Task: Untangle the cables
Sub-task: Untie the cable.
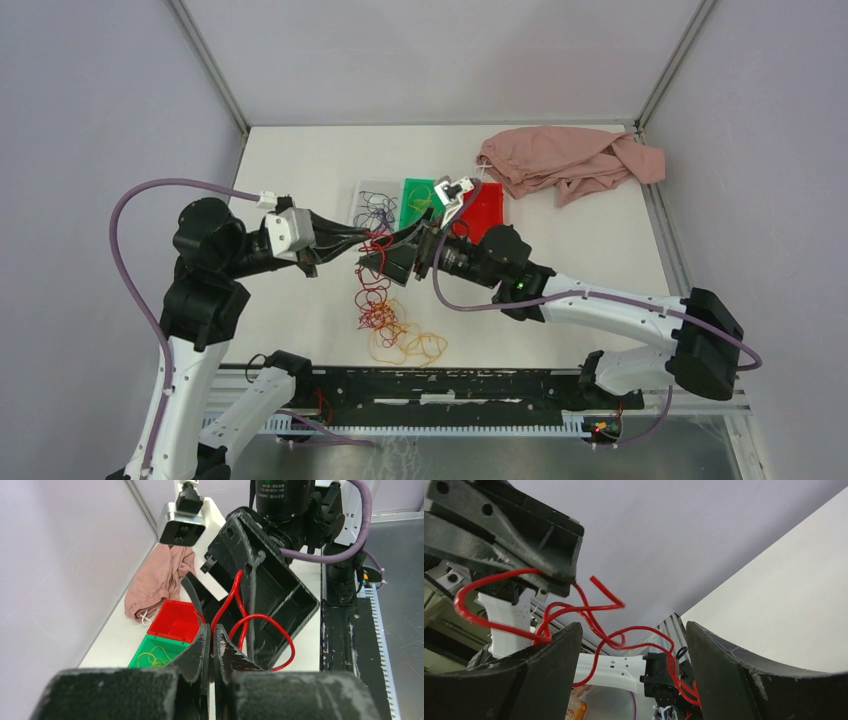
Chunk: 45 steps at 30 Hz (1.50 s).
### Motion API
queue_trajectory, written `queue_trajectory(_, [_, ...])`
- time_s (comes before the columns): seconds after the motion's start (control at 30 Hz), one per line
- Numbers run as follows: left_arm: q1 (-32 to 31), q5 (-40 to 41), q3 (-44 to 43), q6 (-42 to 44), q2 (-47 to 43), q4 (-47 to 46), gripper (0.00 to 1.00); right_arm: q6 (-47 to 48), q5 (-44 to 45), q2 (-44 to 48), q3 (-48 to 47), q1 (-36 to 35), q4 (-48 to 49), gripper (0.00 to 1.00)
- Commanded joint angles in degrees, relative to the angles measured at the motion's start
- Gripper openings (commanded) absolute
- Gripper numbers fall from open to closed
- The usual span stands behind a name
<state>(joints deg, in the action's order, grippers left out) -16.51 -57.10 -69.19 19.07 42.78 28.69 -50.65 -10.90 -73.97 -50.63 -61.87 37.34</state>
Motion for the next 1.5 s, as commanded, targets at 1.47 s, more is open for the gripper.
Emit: queue_trajectory(1.47, [0.2, 17.66, -37.49, 2.65, 13.15, -26.4, 0.03, 2.93, 21.71, -22.31, 7.78, -3.65, 2.52, 0.64])
